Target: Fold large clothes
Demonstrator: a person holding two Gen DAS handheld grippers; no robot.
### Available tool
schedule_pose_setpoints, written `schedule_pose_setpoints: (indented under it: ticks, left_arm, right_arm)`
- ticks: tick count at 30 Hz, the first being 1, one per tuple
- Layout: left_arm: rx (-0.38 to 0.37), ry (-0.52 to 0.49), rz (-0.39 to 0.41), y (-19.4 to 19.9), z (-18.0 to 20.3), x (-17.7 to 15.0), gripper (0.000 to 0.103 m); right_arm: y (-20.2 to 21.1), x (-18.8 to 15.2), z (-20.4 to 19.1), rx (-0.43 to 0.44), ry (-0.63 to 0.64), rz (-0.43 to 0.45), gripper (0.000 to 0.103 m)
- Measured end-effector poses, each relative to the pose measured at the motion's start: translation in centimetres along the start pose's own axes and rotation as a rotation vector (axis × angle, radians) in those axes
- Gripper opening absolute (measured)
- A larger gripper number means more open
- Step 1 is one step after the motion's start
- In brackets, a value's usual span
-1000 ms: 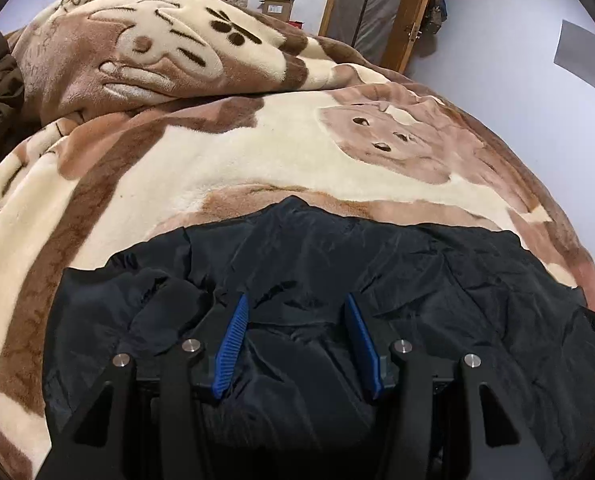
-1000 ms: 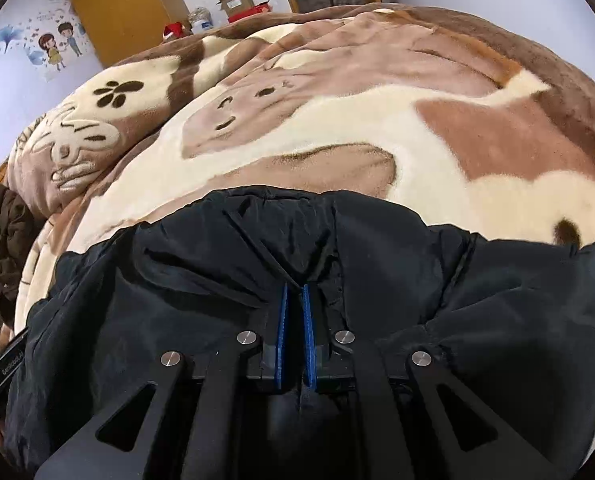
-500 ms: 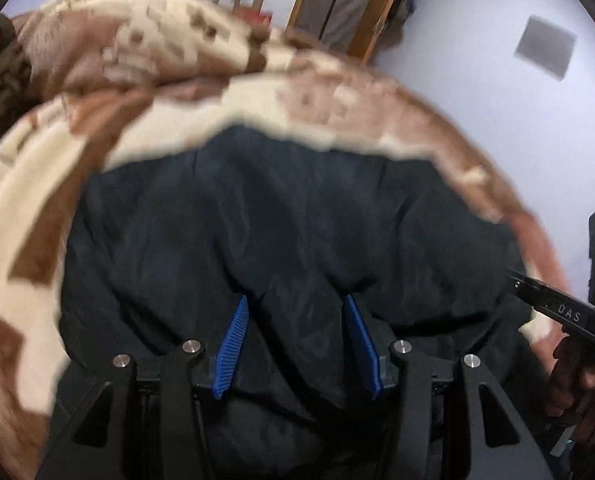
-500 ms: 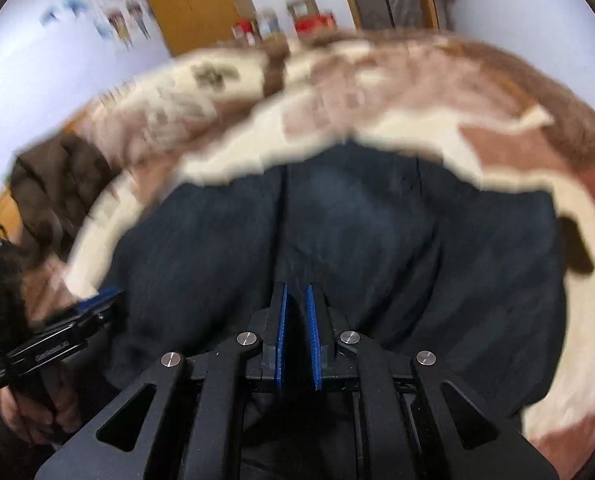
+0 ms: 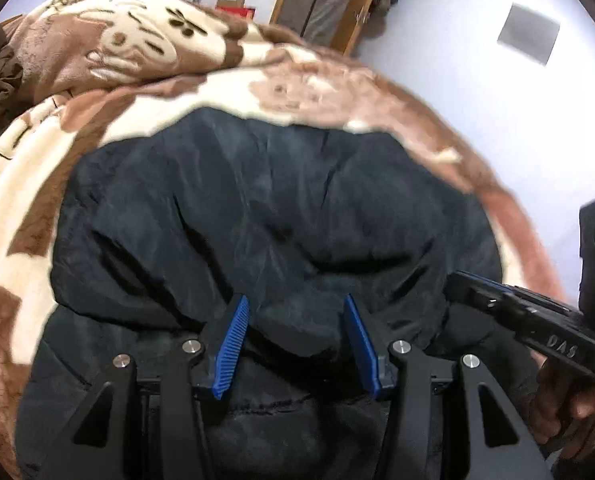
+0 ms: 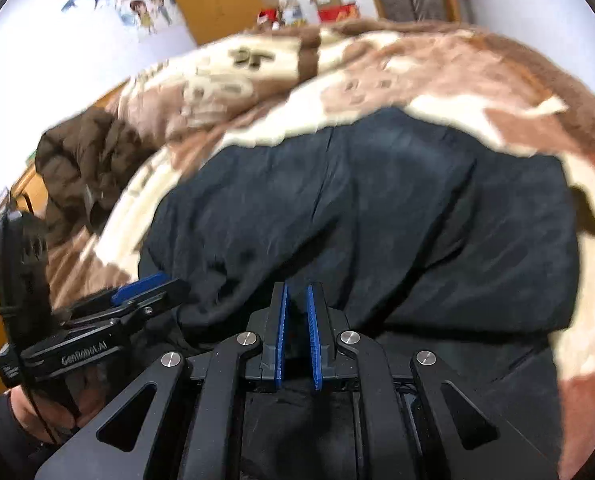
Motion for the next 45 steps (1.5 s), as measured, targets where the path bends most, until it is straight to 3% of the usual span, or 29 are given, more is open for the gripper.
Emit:
schedule_pose_setpoints:
  ticks: [1, 3, 11, 15, 19, 21, 23, 33, 45]
  left_arm:
    - [0.010, 0.015, -0.036, -1.5, -0.4, -0.4, 0.053]
    - [0.022, 0.047, -0.075, -3.4, -1.3, -0.9, 0.053]
    - [0.066, 0.019, -0.066, -5.4, -1.5, -0.5, 0.053]
    - [0.067, 0.024, -0.077, -5.0, -1.4, -0.2, 0.053]
    - [0.056, 0.033, -0.069, -2.2, -0.6, -0.7, 0.053]
    - [0.062, 0.029, -0.055, -0.6, -0.3, -1.3, 0.053]
    - [0.068, 0.025, -0.041, 1.3, 0.1, -2.3, 0.053]
    - [0.086, 0.007, 0.037, 11.6, 1.1, -8.6, 0.053]
    - [0.133, 0.007, 0.076, 17.7, 0.9, -13.5, 0.053]
  right_arm:
    - [-1.6, -0.3, 0.6, -0.025, -0.020, -0.042, 0.010]
    - [-3.5, -0.5, 1.8, 0.011, -0.075, -0.073, 0.010]
    - [-5.5, 0.4, 2.1, -0.032, -0.054, -0.073, 0.007]
    - [-4.2, 0.1, 1.8, -0.031, -0.066, -0.076, 0.008]
    - [-0.2, -1.0, 1.1, -0.026, -0.070, -0.015, 0.012]
    - [1.8, -1.9, 1.1, -0.039, -0.068, 0.006, 0.032]
    - [3.9, -3.1, 1.0, -0.030, -0.076, 0.027, 0.040]
    - [13.1, -9.9, 0.8, -0.072, -0.093, 0.111, 0.040]
    - [18.4, -16.0, 1.1, -0.118, -0.116, 0.145, 0.040]
Point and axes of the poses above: each gripper's, at about its wrist camera, not at the fingertips, and y roughly against the way its jaws point, z to its right, x to its top, the point moved 7 cm from there along -y, roughly the way its jaws point, and after that the axes turned 5 degrees about -z, right-handed, at the moved point
